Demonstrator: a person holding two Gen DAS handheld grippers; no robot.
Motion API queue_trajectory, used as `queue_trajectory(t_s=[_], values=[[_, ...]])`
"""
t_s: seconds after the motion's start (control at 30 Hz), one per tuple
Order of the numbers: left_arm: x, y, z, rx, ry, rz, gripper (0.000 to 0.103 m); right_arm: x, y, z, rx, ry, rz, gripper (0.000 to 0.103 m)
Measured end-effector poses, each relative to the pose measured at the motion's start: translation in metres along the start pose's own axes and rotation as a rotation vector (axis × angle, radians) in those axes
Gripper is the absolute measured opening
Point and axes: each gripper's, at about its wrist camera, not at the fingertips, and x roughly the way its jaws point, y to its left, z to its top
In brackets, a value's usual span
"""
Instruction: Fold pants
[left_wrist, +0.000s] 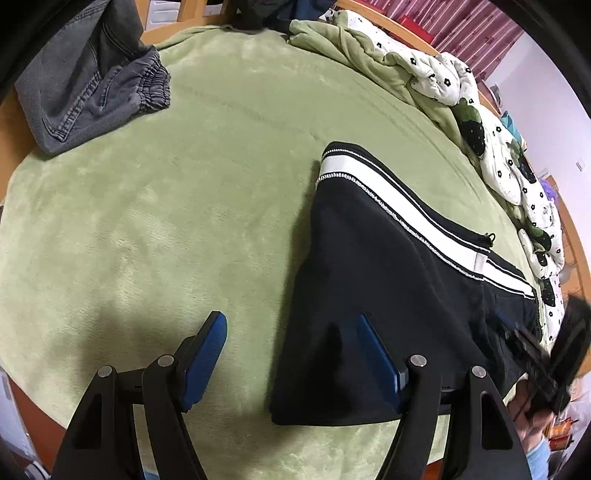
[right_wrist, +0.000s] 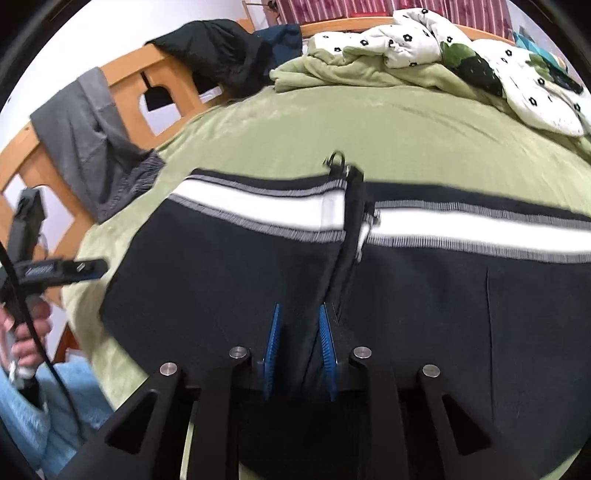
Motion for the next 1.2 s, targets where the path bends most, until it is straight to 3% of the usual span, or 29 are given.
queue_trajectory(t_s=[0.07, 0.17, 0.23, 0.4, 0.47, 0.53, 0.63, 0.77, 0.9, 1.0, 1.1, 1.2], values=[[0.001, -0.004, -0.001, 0.01, -0.002, 0.013, 0.071, 0.012, -0.001, 0.011, 0.002, 0.013, -0.017, 0.022], [0.002, -0.009, 0.0, 0.037, -0.014, 0.057, 0.071, 0.033, 0.004, 0.016, -0.036, 0.051, -0.054, 0.006], [0.003, -0.01, 0.0, 0.047, -0.021, 0.079, 0.071, 0.032, 0.008, 0.016, -0.084, 0.029, -0.084, 0.005], [0.004, -0.008, 0.003, 0.049, -0.008, 0.056, 0.071, 0.003, -0.023, 0.021, 0.038, -0.071, -0.025, 0.004], [0.005, -0.008, 0.002, 0.053, -0.002, 0.049, 0.071, 0.005, -0.029, 0.021, 0.054, -0.071, -0.035, 0.003], [0.006, -0.011, 0.002, 0.067, 0.005, 0.044, 0.071, 0.009, -0.031, 0.018, 0.057, -0.08, -0.127, 0.0], [0.007, -0.014, 0.0, 0.09, 0.007, 0.042, 0.071, 0.017, -0.039, 0.017, 0.104, -0.038, -0.095, 0.0], [0.006, -0.014, 0.0, 0.094, 0.007, 0.038, 0.071, 0.008, -0.039, 0.011, 0.137, -0.038, -0.034, 0.003], [0.013, -0.008, -0.005, 0.053, 0.034, -0.009, 0.071, -0.011, -0.03, -0.007, 0.132, -0.047, 0.016, 0.026], [0.024, -0.005, -0.011, 0.036, 0.063, -0.023, 0.07, -0.011, -0.019, -0.026, 0.107, -0.009, 0.028, 0.033], [0.029, -0.008, -0.017, 0.043, 0.051, -0.014, 0.07, 0.002, -0.011, -0.047, 0.06, 0.033, -0.036, 0.033], [0.027, -0.011, -0.02, 0.068, 0.021, -0.005, 0.07, -0.006, -0.017, -0.052, 0.121, 0.015, -0.003, 0.033]])
